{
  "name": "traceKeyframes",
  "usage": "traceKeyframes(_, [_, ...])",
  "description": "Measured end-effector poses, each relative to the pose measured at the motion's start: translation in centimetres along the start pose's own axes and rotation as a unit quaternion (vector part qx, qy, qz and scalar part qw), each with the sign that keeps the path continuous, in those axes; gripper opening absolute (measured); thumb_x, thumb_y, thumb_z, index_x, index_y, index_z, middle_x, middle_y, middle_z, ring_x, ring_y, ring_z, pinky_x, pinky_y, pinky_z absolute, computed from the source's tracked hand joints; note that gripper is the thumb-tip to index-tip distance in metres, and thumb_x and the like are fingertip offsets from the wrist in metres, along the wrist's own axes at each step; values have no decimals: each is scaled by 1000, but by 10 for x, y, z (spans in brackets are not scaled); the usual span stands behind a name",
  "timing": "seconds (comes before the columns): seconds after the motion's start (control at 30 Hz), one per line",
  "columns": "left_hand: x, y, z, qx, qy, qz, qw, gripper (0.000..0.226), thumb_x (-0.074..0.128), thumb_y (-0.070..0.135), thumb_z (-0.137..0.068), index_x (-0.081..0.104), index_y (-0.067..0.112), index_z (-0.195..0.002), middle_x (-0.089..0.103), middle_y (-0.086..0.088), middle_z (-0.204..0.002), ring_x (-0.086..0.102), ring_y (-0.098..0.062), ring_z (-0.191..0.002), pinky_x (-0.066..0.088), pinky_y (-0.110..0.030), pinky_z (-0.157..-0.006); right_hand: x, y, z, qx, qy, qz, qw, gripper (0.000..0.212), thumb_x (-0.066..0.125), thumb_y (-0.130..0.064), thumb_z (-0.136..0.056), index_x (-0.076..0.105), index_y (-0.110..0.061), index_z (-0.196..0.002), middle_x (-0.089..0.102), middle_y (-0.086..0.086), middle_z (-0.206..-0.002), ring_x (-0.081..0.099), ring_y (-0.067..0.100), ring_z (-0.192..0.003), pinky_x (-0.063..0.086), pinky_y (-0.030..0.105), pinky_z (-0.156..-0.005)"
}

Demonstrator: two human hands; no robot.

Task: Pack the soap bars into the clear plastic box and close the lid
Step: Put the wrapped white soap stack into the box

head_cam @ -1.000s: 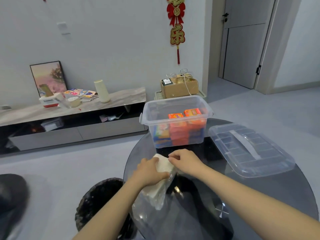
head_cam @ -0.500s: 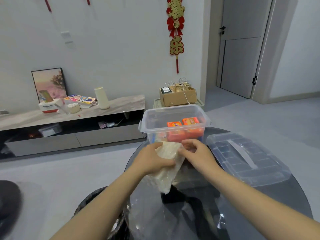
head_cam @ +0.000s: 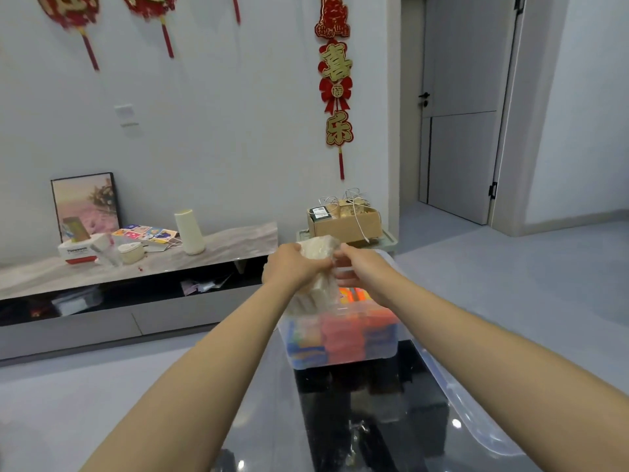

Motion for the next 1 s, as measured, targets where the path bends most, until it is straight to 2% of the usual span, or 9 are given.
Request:
traceKeyframes(0.07, [6, -3, -19, -6, 14, -46, 999, 67, 69, 58, -61, 61, 18, -115, 69, -5, -111, 63, -27, -106, 48, -31, -80, 3, 8, -22, 18, -20, -16, 1000, 37, 35, -33, -97, 57, -14, -75, 51, 4, -69, 46, 16, -54, 45, 27, -62])
traceKeyframes(0.17, [15, -7, -40, 1, 18, -115, 993, 72, 65, 60, -61, 57, 18, -119, 64, -9, -120, 58, -29, -113, 46, -33, -82, 7, 17, -48, 32, -19, -5, 999, 47, 31, -43, -97, 61, -6, -99, 60, 9, -83, 56, 18, -64, 50, 31, -67])
traceKeyframes(0.3, [41, -30, -50, -8, 0, -227, 974, 80, 63, 69, -58, 56, 15, -116, 64, -9, -117, 55, -28, -115, 45, -32, -78, 15, 48, -62, 92, -33, 72, 993, 59, 25, -59, -92, 53, -9, -76, 58, 9, -75, 53, 21, -61, 47, 31, -62])
traceKeyframes(0.37, [51, -39, -51, -15, 6, -281, 960, 82, 58, 73, -59, 57, 15, -116, 64, -8, -118, 56, -26, -114, 48, -32, -82, 19, 61, -65, 123, -64, 78, 987, 64, 19, -64, -90, 50, -10, -78, 54, 9, -72, 48, 21, -60, 43, 32, -65])
traceKeyframes(0.43, [57, -38, -54, -2, 2, -346, 938, 80, 48, 74, -67, 56, 14, -119, 63, -10, -122, 55, -26, -117, 46, -33, -89, 23, 65, -66, 146, -101, 61, 982, 72, 11, -68, -88, 50, -7, -88, 52, 10, -75, 47, 22, -63, 42, 32, -68])
traceKeyframes(0.53, [76, -41, -51, 24, -55, -414, 908, 65, 33, 62, -86, 60, 12, -117, 62, -11, -124, 49, -28, -121, 38, -34, -94, 31, 72, -64, 170, -145, 72, 972, 78, 3, -69, -86, 50, -8, -76, 49, 11, -72, 49, 23, -61, 40, 28, -63])
traceKeyframes(0.7, [80, -50, -51, 22, -127, -380, 916, 42, 45, 43, -90, 61, 12, -113, 63, -10, -123, 55, -27, -117, 42, -32, -94, 30, 75, -68, 173, -133, 113, 969, 92, 7, -66, -89, 53, 9, -117, 56, 16, -90, 55, 24, -76, 44, 28, -68])
traceKeyframes(0.83, [74, -54, -46, 13, -114, -359, 926, 49, 47, 48, -88, 60, 9, -114, 62, -11, -124, 55, -28, -116, 44, -32, -93, 23, 69, -70, 130, -67, 141, 979, 74, 15, -62, -91, 55, 0, -81, 59, 14, -73, 57, 24, -64, 48, 34, -73])
traceKeyframes(1.0, [55, -38, -19, 54, -4, -209, 976, 42, 47, 39, -90, 59, 11, -119, 60, -14, -123, 57, -31, -111, 46, -39, -91, -3, 40, -57, 15, 49, 163, 985, 57, 27, -46, -97, 64, -3, -100, 68, 18, -103, 66, 33, -95, 53, 44, -91])
Point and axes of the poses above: each hand's wrist, its own z-axis away from the middle knuckle, its own x-axis out of the palm, y = z × x, the point moved 9 cm from there along -z, towards the middle knuckle
